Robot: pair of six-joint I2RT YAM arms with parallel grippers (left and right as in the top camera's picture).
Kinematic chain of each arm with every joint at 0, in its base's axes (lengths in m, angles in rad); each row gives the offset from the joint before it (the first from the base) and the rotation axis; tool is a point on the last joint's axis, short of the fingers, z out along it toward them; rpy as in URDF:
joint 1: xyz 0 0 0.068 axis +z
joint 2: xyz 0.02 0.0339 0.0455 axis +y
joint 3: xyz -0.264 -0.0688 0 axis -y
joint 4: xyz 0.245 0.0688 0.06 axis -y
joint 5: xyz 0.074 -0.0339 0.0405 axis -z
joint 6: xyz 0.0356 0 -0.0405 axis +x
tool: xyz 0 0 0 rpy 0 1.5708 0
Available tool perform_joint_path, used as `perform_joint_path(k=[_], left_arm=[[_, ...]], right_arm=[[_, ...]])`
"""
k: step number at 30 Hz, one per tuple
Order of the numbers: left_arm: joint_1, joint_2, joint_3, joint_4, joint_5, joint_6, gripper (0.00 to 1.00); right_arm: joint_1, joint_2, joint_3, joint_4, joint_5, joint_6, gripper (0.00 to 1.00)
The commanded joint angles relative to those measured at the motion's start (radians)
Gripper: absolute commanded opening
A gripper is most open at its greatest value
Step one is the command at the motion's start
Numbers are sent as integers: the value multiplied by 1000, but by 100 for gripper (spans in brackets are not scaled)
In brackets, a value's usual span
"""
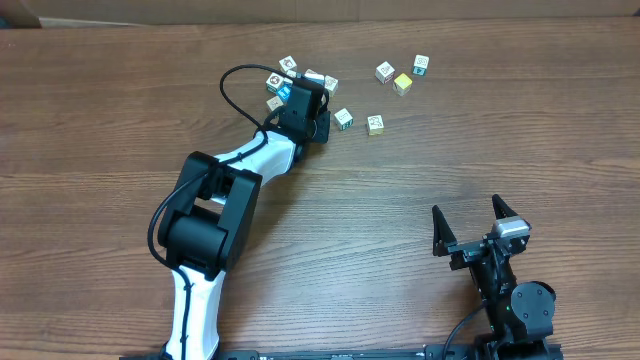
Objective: Form a horizontal line
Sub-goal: 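Close the left gripper on the green-faced block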
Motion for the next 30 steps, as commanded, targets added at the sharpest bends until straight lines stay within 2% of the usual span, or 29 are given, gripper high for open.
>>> perform_joint_path(k=[1, 15, 22, 30], left_arm=[[-8, -86, -3, -36, 6, 4, 34], [-64, -217, -3, -236, 0, -21, 29], [-68, -217, -3, -378, -25, -153, 27], [-68, -217, -3, -508, -25, -250, 26]], right_arm=[[-3, -12, -11, 2, 5, -5, 100], [-3, -12, -11, 2, 5, -5, 100], [-3, -12, -11, 2, 5, -5, 100], [-3, -12, -11, 2, 5, -5, 100]])
